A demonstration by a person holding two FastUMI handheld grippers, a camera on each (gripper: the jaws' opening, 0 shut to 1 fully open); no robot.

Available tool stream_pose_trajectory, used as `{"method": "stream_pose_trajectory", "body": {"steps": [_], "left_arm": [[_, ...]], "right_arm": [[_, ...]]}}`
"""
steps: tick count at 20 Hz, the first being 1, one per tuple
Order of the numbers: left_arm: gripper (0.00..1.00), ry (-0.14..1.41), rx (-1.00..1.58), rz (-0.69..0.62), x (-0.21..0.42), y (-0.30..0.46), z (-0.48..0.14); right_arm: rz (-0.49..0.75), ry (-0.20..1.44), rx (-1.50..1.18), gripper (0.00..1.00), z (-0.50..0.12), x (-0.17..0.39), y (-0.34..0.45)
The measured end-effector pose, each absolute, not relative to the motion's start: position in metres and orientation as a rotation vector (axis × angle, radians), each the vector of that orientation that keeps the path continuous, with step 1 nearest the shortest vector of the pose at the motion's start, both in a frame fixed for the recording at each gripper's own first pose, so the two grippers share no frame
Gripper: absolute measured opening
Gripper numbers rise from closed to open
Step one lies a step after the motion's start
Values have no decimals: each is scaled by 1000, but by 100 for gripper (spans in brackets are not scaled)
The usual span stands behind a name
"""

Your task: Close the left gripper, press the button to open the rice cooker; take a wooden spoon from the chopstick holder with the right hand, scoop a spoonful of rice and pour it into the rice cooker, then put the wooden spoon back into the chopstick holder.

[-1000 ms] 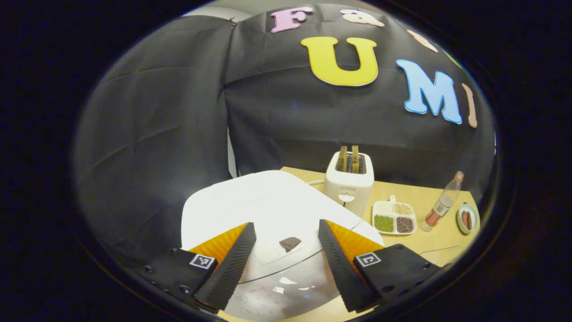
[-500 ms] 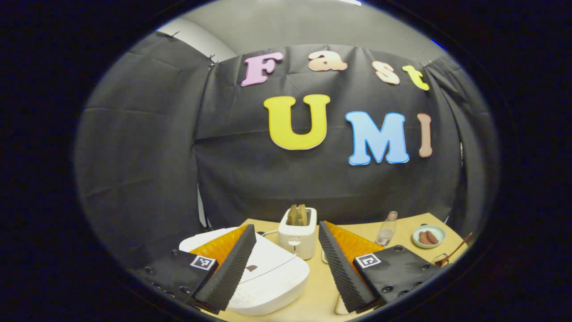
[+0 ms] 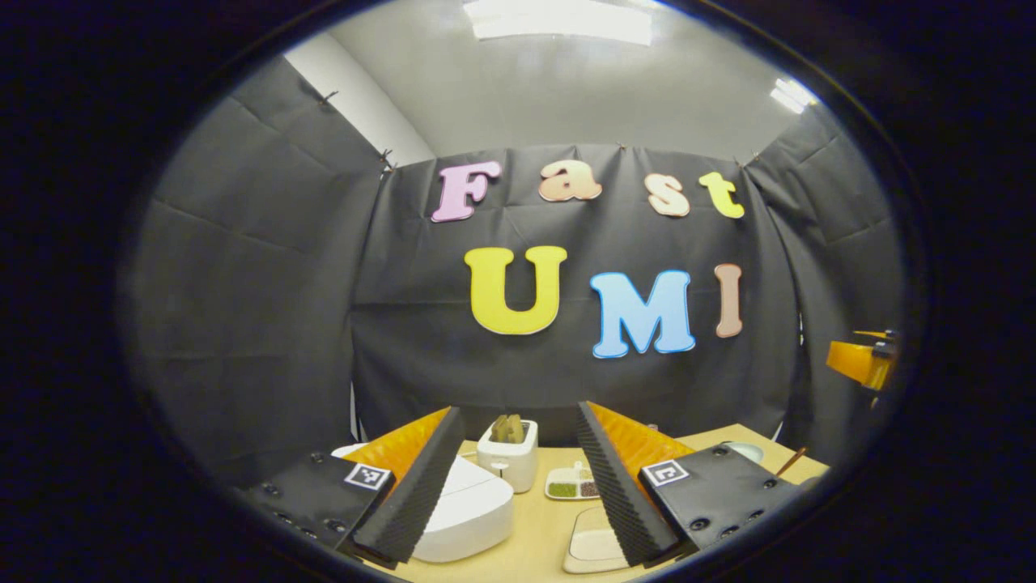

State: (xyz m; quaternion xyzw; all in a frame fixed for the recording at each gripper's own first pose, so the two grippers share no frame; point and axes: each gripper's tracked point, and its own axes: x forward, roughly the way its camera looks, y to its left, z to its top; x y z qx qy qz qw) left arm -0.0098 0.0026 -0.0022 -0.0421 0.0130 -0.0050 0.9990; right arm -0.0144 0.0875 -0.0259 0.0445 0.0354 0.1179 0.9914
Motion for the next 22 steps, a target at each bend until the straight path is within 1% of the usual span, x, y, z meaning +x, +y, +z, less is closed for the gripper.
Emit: {"method": "stream_pose_trajectory", "body": {"steps": [4,6,7,9,10,11,12,13,14,22], "left_arm": [[97,31,-73,-27,-21,2,3],[99,18,-77,-21,-23,5,10],[97,17,-88,-17,-24,6,12],[97,23,-115,-14,-24,7,11],[95,25,-121,-9,-26,9,9],[97,22,-120,-7,-27,11,11],[97,20,-113,-3,-28,13,11],[99,14,-105,0,-30,15,15],[97,8,-97,3,-29,17,18],[96,-21,-75,-7,-29,18,26]], "right_arm": [[262,77,106,99,-26,-19,100],[285,87,113,99,-27,-19,109],[290,90,109,99,-27,-17,111],[291,86,108,99,-26,-15,112],[297,85,114,99,-24,-15,116],[302,84,117,99,-25,-17,119],[304,85,116,99,-25,-17,121],[303,83,113,99,-25,-17,121],[305,81,112,99,-25,-18,122],[287,71,108,99,-21,-17,126]]}}
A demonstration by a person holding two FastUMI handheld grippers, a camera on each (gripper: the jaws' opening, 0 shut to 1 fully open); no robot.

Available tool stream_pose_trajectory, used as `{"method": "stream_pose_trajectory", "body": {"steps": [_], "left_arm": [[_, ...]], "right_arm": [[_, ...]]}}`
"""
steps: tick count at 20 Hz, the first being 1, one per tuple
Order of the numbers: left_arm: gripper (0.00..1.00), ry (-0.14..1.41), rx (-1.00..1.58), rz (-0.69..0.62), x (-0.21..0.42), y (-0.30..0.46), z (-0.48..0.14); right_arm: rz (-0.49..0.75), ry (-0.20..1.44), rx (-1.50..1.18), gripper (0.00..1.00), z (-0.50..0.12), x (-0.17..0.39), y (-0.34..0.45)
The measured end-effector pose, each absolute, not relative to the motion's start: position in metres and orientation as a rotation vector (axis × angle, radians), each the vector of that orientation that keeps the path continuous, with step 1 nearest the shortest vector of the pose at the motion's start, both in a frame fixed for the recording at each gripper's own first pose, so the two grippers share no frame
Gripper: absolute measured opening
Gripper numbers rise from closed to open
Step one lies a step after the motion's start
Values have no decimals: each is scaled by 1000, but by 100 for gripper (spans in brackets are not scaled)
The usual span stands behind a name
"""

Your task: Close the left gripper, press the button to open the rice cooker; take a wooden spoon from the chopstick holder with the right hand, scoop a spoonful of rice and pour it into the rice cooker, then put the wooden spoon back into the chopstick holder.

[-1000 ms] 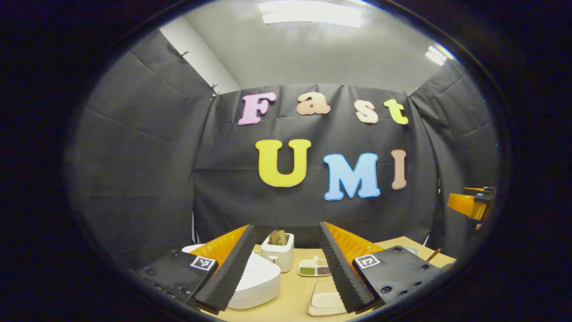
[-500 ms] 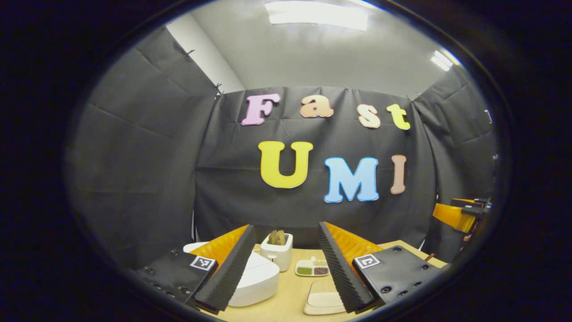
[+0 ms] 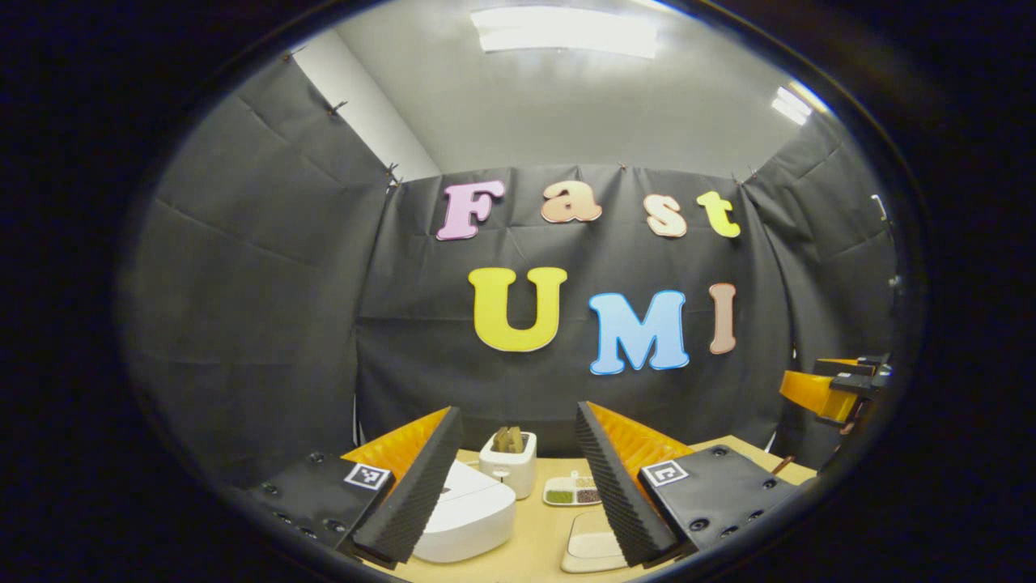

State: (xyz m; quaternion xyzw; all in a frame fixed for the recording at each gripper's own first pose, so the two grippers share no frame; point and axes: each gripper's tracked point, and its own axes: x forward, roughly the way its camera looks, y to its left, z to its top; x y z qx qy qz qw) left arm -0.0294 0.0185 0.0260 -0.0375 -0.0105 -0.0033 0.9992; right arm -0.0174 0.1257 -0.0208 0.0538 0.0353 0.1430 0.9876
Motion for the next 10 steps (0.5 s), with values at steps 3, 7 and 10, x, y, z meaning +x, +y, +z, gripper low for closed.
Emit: {"method": "stream_pose_trajectory", "body": {"steps": [3,7,10], "left_arm": [[97,-32,-73,-15,-30,20,30],[97,-40,-71,-21,-28,23,32],[96,-51,-56,-22,-29,24,35]], "right_arm": [[278,60,113,99,-18,-18,128],[277,58,120,99,-18,-19,134],[283,56,119,99,-18,-18,140]]}}
